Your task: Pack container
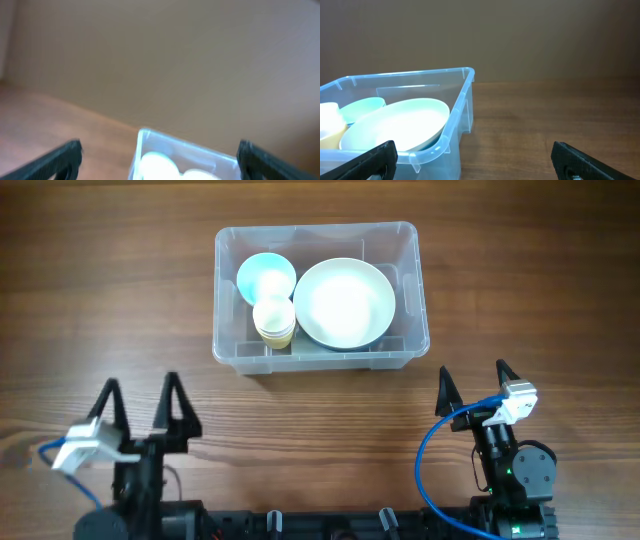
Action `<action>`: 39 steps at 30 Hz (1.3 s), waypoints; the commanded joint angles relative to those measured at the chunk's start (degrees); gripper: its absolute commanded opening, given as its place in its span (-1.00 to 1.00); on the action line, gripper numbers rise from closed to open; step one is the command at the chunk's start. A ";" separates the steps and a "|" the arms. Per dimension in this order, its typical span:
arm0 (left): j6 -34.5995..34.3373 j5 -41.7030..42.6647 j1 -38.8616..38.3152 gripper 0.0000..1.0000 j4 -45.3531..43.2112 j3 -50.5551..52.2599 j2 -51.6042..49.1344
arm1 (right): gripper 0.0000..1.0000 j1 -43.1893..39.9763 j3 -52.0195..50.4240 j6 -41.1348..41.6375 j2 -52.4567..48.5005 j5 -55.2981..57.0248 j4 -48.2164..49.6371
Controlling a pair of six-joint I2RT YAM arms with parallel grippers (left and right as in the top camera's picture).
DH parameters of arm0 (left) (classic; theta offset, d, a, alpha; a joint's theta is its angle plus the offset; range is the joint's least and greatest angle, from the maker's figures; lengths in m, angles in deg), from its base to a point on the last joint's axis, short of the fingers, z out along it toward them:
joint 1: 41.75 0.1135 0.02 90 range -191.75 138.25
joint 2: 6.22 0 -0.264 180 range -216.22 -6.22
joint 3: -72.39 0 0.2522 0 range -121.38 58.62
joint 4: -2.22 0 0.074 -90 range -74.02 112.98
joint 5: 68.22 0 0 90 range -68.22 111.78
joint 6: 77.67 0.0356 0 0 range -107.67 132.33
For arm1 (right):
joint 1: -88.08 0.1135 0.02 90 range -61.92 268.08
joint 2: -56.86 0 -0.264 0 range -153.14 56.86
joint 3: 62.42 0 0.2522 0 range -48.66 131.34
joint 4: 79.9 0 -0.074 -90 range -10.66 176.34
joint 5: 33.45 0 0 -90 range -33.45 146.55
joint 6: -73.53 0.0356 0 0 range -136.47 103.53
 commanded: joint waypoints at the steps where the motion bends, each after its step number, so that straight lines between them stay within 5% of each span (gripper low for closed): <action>1: 0.31 4.76 -0.28 1.00 -6.86 9.66 0.63 | 1.00 -0.31 -0.11 -0.11 0.50 0.79 0.15; 17: 2.08 5.29 -0.28 1.00 -10.47 25.35 0.63 | 0.99 -0.31 -0.11 -0.11 0.50 0.79 0.15; 31: 18.86 5.75 -2.01 1.00 -11.32 25.64 0.63 | 0.99 -0.31 -0.11 -0.11 0.50 0.79 0.15; 39: 19.87 5.75 -2.08 1.00 -11.28 25.64 0.63 | 0.99 -0.31 -0.11 -0.11 0.50 0.79 0.15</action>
